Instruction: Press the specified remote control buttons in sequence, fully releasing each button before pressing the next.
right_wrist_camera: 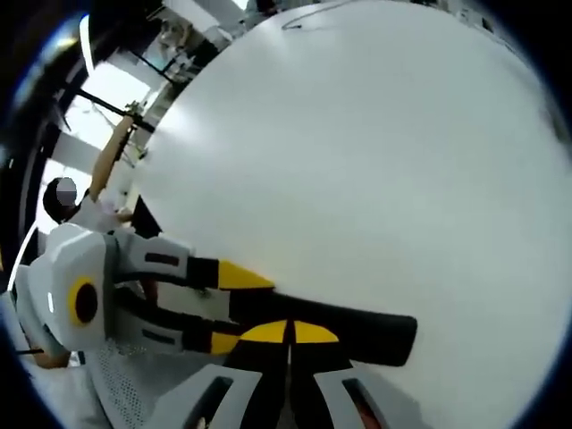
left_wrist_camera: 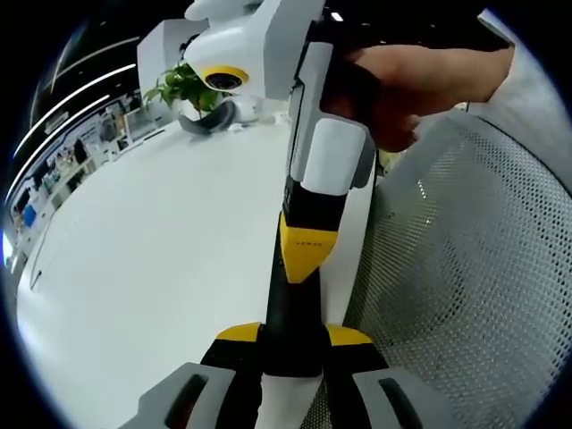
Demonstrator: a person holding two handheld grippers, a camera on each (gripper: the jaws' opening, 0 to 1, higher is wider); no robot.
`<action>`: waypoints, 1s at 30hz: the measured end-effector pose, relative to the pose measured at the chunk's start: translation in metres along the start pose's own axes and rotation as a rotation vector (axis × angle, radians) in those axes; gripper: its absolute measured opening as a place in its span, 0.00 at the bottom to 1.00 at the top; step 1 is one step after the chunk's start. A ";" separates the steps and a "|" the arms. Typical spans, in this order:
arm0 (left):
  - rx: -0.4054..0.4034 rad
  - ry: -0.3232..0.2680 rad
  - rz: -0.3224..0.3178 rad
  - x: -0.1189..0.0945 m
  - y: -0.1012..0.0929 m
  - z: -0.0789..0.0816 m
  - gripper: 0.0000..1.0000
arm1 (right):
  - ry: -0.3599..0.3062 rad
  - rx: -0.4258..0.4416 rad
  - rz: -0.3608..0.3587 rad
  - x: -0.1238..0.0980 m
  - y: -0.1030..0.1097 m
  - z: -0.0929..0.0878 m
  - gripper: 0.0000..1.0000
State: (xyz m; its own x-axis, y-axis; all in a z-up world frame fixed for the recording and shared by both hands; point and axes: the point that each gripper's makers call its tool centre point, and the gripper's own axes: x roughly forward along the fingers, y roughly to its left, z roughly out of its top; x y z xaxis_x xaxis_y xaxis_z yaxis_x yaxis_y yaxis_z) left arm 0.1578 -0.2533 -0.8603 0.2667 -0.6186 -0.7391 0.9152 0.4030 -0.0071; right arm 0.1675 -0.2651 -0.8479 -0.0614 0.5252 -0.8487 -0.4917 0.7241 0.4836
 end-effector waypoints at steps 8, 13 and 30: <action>0.001 0.000 0.001 0.000 0.000 0.000 0.25 | 0.018 -0.053 0.008 0.007 0.005 -0.003 0.00; 0.000 0.001 0.000 0.000 0.000 0.000 0.25 | 0.026 -0.066 0.009 0.007 0.004 -0.003 0.00; -0.001 0.002 0.001 0.000 0.000 0.000 0.24 | -0.003 -0.087 -0.016 0.008 0.003 0.000 0.00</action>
State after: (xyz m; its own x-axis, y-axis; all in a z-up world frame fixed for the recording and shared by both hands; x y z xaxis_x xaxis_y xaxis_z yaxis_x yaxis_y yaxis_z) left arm 0.1579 -0.2531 -0.8605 0.2672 -0.6169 -0.7403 0.9146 0.4042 -0.0067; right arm 0.1659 -0.2585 -0.8533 -0.0505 0.5149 -0.8558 -0.5663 0.6911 0.4492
